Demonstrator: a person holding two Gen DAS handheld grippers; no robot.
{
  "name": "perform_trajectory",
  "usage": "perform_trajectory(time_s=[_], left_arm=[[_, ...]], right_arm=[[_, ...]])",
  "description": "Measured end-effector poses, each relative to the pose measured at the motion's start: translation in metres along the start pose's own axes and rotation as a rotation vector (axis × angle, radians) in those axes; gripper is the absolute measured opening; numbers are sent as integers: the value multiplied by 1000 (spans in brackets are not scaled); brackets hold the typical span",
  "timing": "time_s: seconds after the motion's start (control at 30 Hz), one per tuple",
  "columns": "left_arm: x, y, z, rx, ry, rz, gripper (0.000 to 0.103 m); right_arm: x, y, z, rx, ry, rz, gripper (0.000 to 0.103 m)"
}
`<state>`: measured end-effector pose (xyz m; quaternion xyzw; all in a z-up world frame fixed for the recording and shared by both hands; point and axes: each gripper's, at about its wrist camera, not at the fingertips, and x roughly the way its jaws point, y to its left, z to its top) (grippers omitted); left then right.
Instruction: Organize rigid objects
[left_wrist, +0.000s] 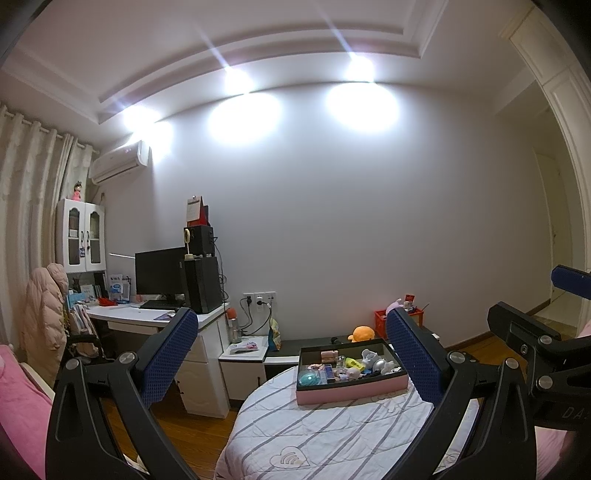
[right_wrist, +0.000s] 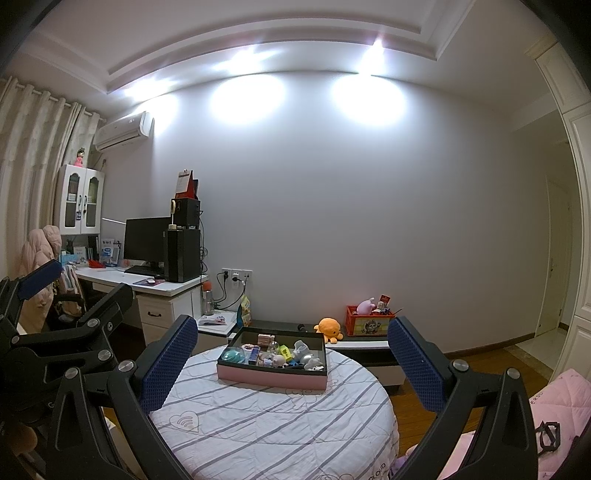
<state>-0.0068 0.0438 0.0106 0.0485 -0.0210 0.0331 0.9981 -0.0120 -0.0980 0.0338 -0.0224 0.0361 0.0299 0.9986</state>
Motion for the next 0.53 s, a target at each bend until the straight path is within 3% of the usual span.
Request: perform_trajectory(time_s=[0.53], left_arm=[[-1, -1, 3, 6, 2, 3, 103]], right_arm=[[0, -1, 0, -5, 8, -10, 103]])
